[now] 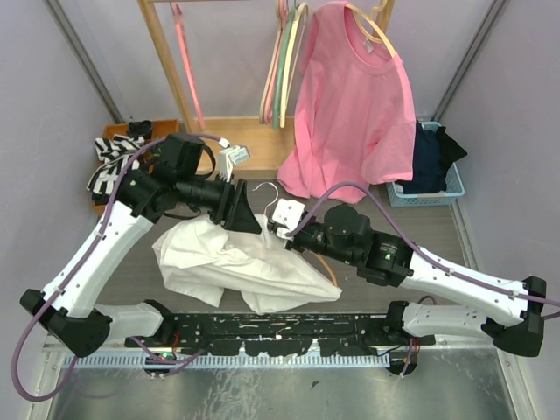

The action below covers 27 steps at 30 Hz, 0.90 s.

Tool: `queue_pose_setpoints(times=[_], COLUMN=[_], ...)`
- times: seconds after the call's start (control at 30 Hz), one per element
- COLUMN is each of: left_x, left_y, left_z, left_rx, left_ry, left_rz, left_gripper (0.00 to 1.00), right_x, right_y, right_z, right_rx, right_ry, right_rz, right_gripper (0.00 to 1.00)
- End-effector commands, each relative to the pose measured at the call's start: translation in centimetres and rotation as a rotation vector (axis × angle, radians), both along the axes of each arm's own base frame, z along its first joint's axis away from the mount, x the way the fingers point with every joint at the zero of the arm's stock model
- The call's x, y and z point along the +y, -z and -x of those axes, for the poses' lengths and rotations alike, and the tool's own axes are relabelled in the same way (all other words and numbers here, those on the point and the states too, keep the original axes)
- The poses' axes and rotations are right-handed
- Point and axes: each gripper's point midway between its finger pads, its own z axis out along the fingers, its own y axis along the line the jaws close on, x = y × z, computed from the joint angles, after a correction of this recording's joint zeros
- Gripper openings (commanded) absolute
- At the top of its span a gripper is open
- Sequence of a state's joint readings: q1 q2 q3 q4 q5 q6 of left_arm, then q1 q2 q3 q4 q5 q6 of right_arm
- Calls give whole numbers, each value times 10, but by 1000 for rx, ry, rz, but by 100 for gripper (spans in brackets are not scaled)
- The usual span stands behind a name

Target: Place the t-shirt on the hanger

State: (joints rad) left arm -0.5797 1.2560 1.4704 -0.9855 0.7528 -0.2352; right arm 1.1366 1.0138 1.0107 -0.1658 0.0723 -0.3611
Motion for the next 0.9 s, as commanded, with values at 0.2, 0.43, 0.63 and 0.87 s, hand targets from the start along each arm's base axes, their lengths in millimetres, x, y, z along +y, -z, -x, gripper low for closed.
queue_pose_setpoints(times=[0.2,0.43,0.63,0.87], left_x=[-4,-4,1,11], left_y=[-4,-5,-4,-4], left_z=[18,16,16,11], left_rx=[71,66,39,-25], left_ry=[78,75,61,29], left_rz=[65,65,41,0], left_gripper=[32,0,0,0], right_x=[-2,2,-5,-48], right_y=[-93,-99,-108,-102], right_z=[-6,-11,-22,-50], right_rx=[-117,-125,-94,88], right_ry=[33,50,133,455], right_rz=[-284,-299,-304,-253], right_gripper=[1,1,4,28])
